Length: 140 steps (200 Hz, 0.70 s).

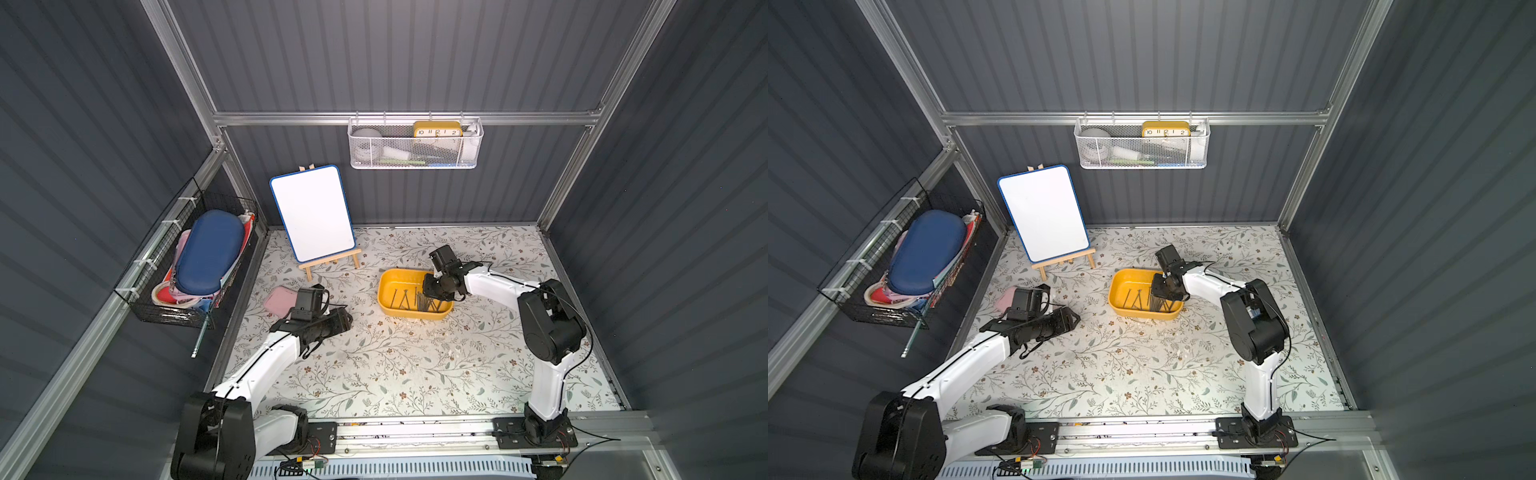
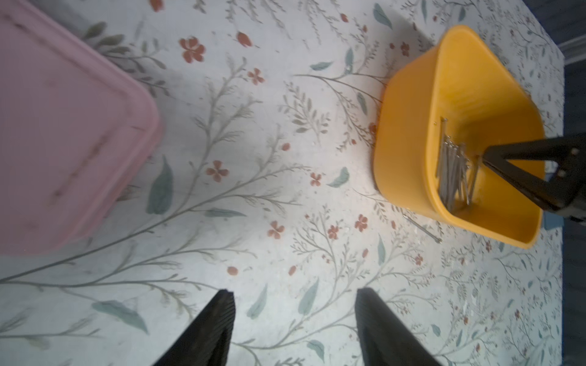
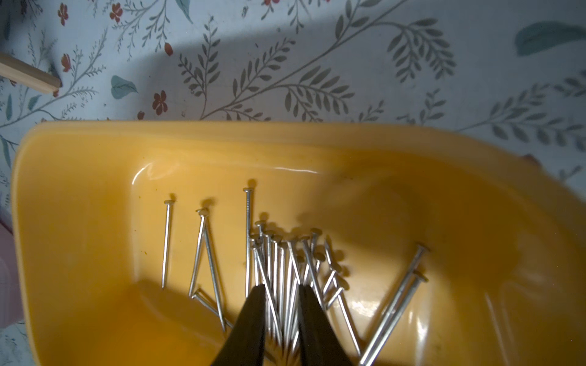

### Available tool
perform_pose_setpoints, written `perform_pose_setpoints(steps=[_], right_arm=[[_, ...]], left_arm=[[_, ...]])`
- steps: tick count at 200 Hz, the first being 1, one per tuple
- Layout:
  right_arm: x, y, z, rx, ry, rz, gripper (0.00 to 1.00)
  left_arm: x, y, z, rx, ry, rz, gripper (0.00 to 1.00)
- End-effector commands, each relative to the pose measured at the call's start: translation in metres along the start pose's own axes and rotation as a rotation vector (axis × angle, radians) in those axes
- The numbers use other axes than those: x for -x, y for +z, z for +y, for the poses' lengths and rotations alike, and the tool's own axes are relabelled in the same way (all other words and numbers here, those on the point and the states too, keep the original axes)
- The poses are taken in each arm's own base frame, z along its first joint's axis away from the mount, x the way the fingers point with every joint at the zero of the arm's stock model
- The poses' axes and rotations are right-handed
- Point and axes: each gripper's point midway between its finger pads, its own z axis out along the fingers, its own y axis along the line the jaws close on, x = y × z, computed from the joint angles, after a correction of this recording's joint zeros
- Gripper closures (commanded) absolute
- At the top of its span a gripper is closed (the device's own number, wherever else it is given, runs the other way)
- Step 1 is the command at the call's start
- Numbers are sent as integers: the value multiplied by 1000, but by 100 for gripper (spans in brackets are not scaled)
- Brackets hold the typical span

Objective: Put the nails on the desktop into the storage box
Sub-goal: Place the nail in the storage box, then move the storage box to the center of the board.

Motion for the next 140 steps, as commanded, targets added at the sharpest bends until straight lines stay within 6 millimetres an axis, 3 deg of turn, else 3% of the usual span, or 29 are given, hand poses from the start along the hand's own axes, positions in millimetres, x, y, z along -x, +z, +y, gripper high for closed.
perform_pose_setpoints(steps=[1,40,70,85,98,119,140], right_arm=[[10,-19,20,74,-30,-21,73],[1,-67,29,142,-69,-52,71],[-21,-107,7,98,-108,-82,71],[-42,-119,-8,75,-106,-55,73],[-60,-125,-16,84,-84,-32,77],[-89,-117,-34,91,-17,-1,89],[-102,-103,-39,126,30,-2,100]], left_arm=[[-4,-8,-28,-76,60,-27,34],[-39,-16,-61,-183,109,24,35],[-74,-6,-91,-265,188,117,42],[-83,2,-104,-258,254,140,42],[-85,11,-110,-230,295,156,43],[-78,21,-121,-228,344,144,43],[-71,35,-125,-200,379,155,46]])
